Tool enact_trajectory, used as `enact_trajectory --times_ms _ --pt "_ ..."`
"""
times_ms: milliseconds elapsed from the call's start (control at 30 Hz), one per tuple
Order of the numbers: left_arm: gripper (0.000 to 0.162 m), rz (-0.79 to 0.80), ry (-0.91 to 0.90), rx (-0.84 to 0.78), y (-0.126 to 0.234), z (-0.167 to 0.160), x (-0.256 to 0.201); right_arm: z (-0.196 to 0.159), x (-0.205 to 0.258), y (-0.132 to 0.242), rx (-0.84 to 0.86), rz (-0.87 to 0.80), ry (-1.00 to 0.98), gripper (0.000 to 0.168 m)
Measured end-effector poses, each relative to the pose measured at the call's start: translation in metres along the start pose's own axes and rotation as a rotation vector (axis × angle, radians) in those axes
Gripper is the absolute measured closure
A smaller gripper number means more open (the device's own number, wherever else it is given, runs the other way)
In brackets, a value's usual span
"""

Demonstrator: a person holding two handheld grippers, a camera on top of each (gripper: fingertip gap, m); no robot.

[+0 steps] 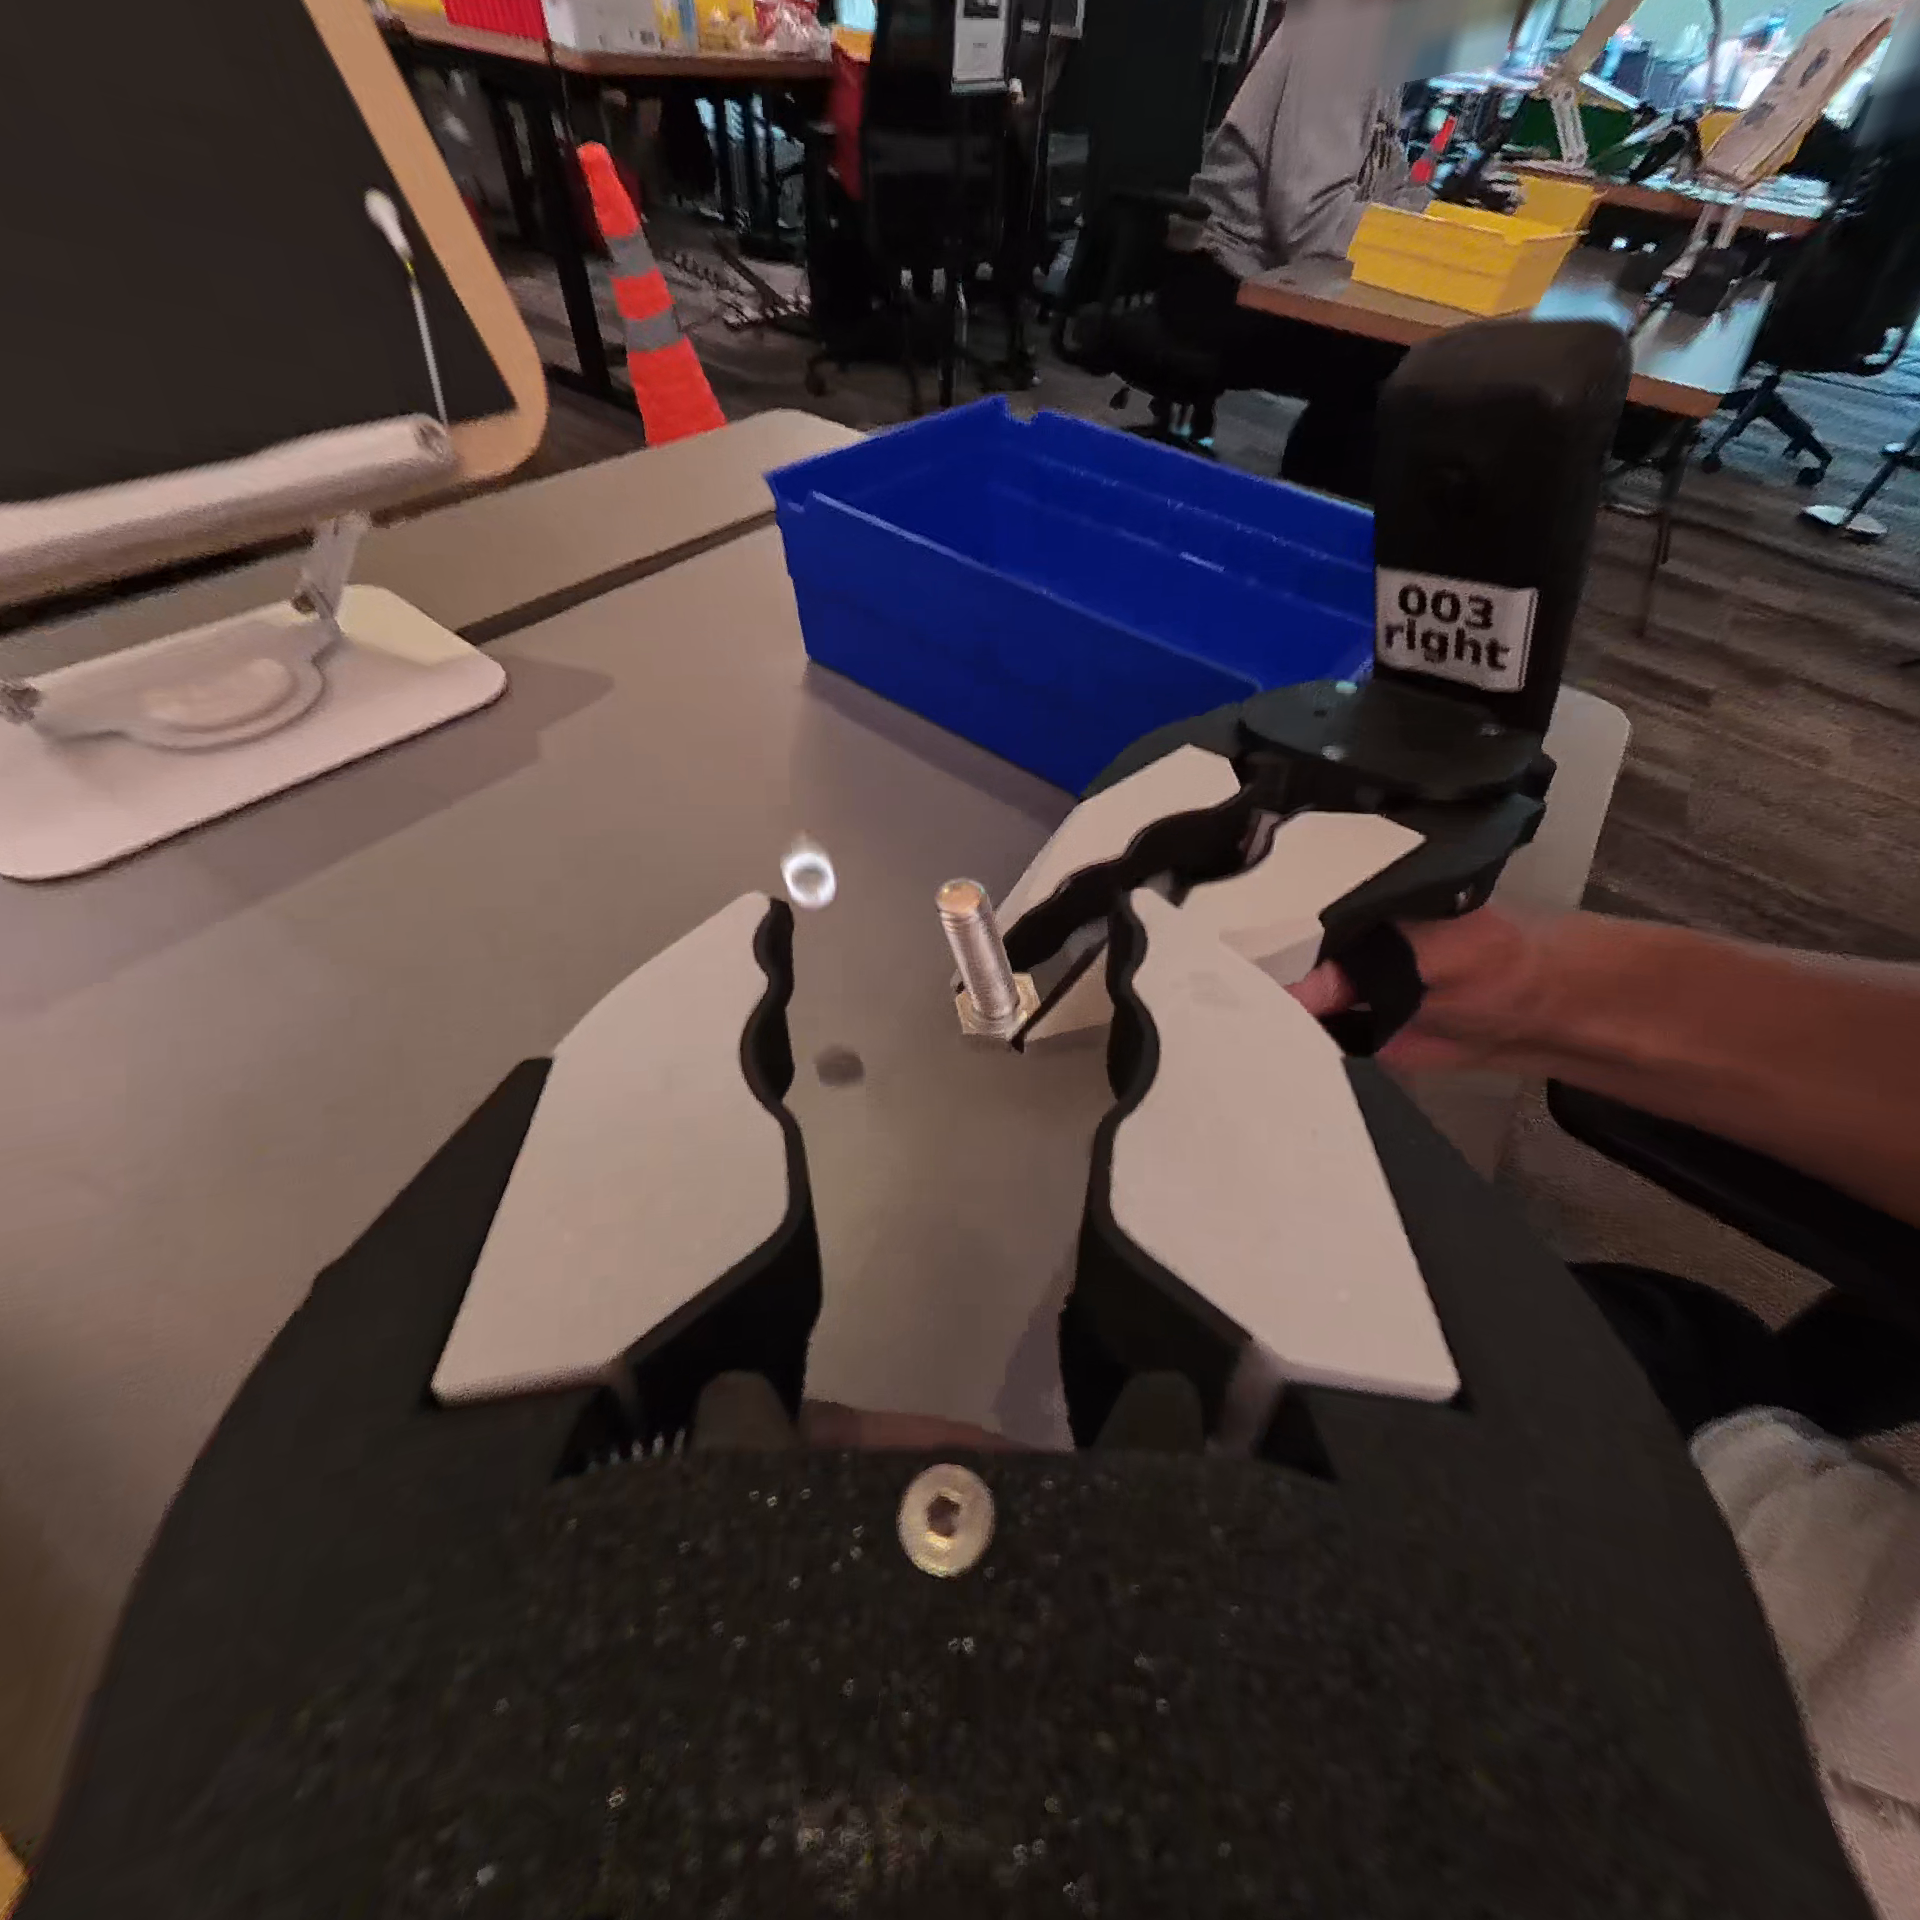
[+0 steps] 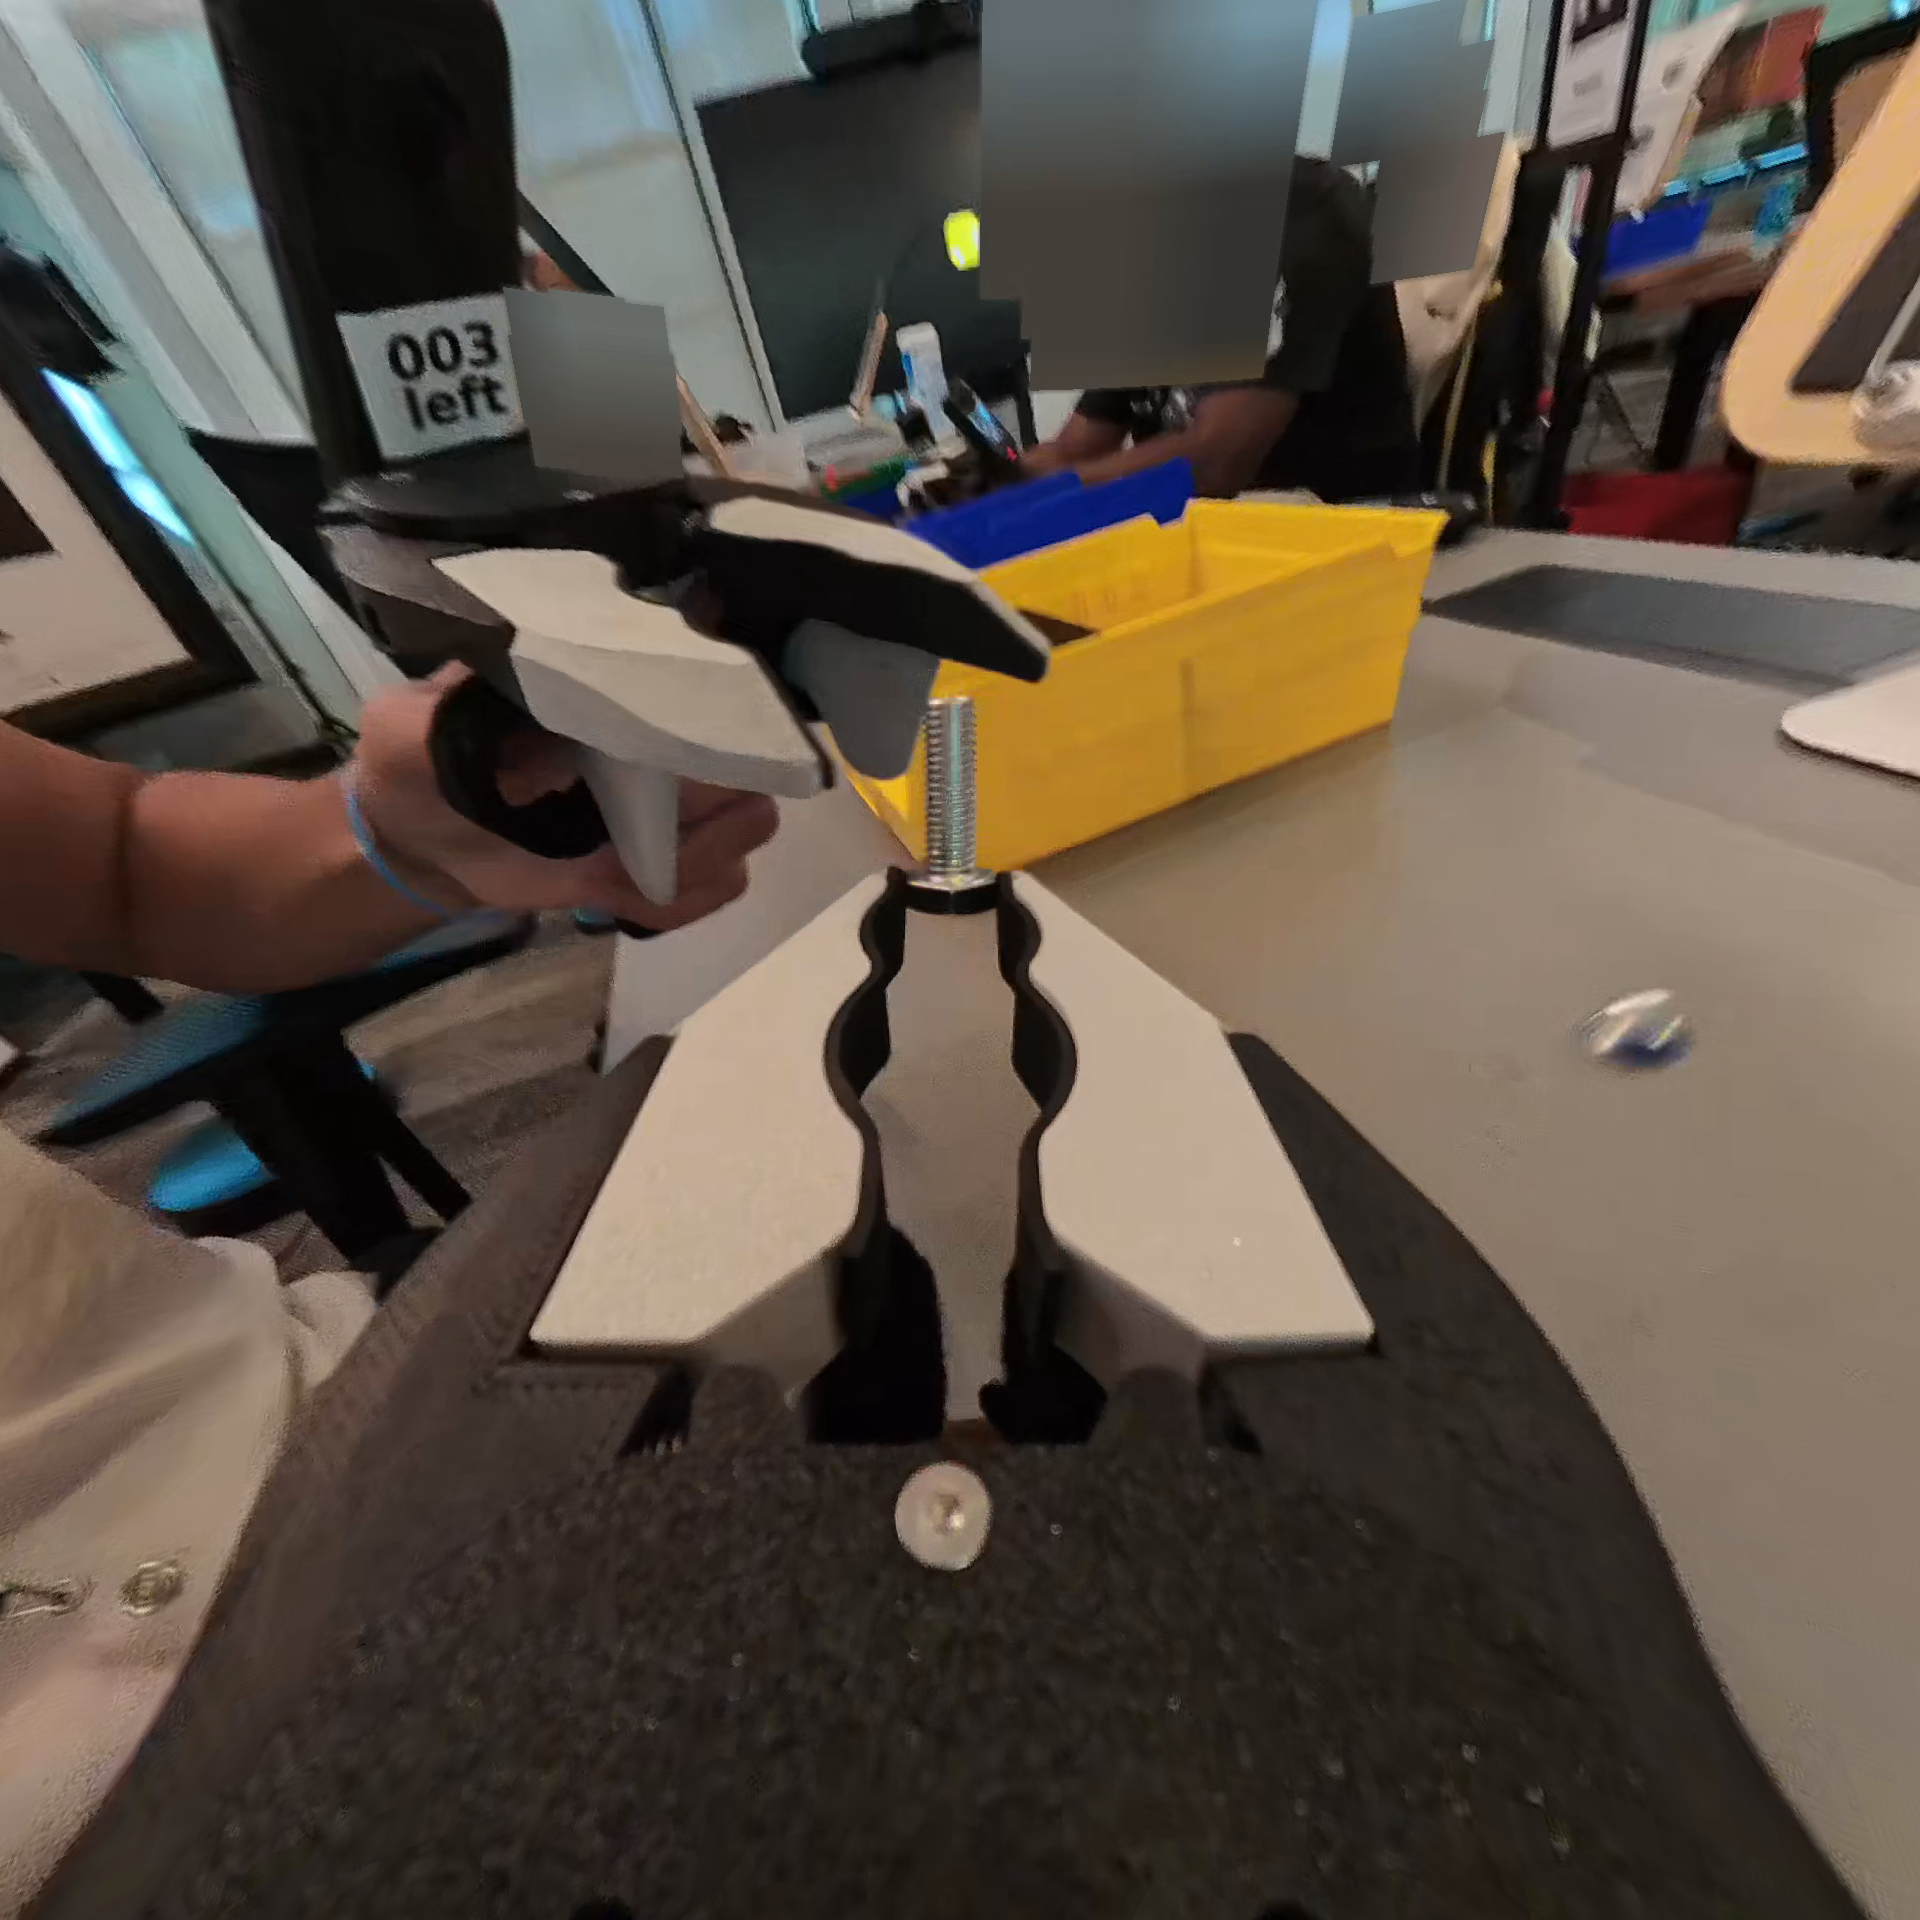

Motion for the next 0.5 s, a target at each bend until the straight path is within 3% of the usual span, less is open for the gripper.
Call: enact_trajectory --times_ms 100,200,400,500 --pt "0.110 -0.044 0.064 0.038 -0.001 -0.025 0.011 -0.015 -0.005 0.000 0.096 -0.066 -0.010 0.151" --pt "0.114 -0.135 0.155 0.051 -0.007 -0.046 0.012 -0.018 -0.002 -0.004 0.085 -0.058 -0.030 0.151" --pt "0.135 -0.276 0.269 -0.074 -0.002 -0.047 0.015 -0.016 0.002 -0.009 0.040 0.014 -0.065 0.151" --pt "0.137 -0.310 0.292 -0.086 0.000 -0.048 0.014 -0.020 0.004 -0.012 0.073 0.036 -0.061 0.151"
Point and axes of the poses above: each gripper's, where its closed fingertips meet, y back along the fingers, z out of its top, x = y × z across the jaws, the point moved 9 cm from there along y, back along the fingers, and after that the axes turned 3 degrees about z, right-handed, at the moved point
